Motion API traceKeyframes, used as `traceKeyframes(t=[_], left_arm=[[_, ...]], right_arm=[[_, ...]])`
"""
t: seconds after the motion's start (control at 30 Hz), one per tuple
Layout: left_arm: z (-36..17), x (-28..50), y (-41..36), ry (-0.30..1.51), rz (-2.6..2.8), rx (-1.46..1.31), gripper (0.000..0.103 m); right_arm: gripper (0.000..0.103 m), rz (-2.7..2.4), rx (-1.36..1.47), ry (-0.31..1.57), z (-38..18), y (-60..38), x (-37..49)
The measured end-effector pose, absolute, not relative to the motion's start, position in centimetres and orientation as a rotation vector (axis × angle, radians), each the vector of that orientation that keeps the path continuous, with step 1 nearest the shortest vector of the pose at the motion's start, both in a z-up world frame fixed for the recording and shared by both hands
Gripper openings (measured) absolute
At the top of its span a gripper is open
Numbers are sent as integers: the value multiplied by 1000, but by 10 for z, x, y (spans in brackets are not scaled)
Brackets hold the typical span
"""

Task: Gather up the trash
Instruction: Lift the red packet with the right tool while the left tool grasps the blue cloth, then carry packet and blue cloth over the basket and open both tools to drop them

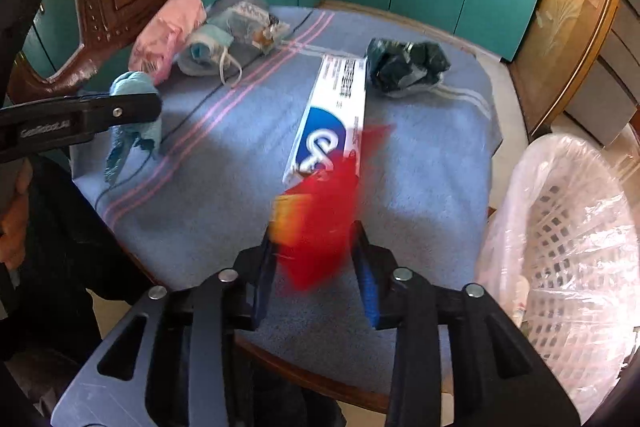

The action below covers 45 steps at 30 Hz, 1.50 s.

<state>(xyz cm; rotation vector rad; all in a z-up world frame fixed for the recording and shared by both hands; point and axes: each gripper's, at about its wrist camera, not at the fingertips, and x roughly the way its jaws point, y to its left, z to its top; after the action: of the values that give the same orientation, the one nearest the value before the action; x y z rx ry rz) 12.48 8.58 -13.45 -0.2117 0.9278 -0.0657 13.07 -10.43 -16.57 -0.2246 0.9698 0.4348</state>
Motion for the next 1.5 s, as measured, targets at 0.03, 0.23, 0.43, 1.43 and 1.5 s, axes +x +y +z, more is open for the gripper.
traceKeyframes(t=[0.03,0.23,0.43,1.43,1.5], left_arm=[[-131,122,85,919,-62,-206,46],[-114,114,78,886,-52,-171,46],[-108,107,65,875,-56,-149,46],[-88,130,-207,839,-688,137,52],[-96,133,-222,855,-717,148,66]], right_arm=[[35,433,-219,960,-162,-106,130],[30,432,-168,913,-146,-119,124],[27,420,-114,883,-138,-131,122],[27,-70,137,662,-88,-354,48],[28,-92,151,668,-92,-364,46]])
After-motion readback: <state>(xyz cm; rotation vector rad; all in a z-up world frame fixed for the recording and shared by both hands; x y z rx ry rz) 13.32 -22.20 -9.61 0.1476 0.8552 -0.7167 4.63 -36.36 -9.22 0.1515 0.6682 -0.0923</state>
